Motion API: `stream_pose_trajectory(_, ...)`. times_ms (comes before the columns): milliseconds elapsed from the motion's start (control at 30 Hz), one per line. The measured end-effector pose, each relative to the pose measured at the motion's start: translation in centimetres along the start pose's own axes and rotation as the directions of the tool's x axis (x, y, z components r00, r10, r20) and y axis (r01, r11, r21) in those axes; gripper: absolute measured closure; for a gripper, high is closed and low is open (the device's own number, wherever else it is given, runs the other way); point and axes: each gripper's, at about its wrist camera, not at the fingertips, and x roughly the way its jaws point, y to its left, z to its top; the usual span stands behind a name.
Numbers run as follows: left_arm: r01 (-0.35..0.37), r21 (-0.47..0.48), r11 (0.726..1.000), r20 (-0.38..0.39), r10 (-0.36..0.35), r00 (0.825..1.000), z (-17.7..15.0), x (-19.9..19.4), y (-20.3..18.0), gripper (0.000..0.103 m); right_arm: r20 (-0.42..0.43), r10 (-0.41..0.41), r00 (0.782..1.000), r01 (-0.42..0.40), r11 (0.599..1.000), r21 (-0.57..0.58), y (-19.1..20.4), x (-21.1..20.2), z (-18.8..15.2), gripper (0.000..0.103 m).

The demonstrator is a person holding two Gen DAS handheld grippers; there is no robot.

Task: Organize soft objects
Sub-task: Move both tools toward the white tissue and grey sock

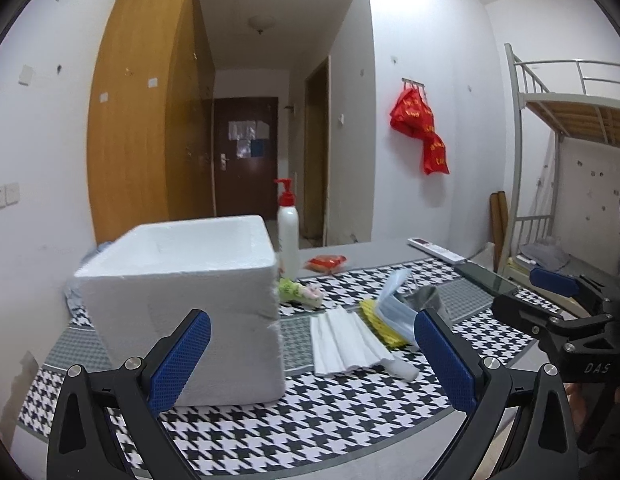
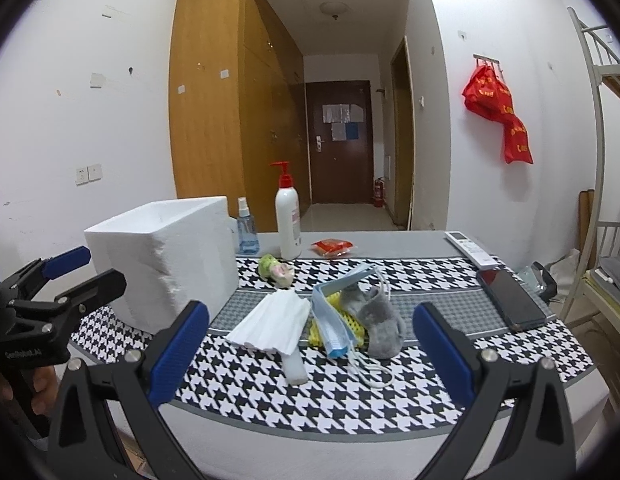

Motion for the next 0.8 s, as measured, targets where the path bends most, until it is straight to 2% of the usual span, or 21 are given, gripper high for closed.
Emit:
stream_pose_trajectory(333,0.059,0.005,0.998,-0.093,-0.058,0.994,-0.5,2.9,-2.3,0.001,-0.034,-0.031,0.999,0.032,0.999,0.026,-2.4,1.1,-0.2,0.0)
stream_pose_trajectory(800,0.091,0.032,0.995,-0.197,-0.083,0.977,-0.9,7.5,-4.7,0.001,-0.092,-0.041,0.995,0.047,0.996,0.072,-5.9,3.9,-0.9,0.0)
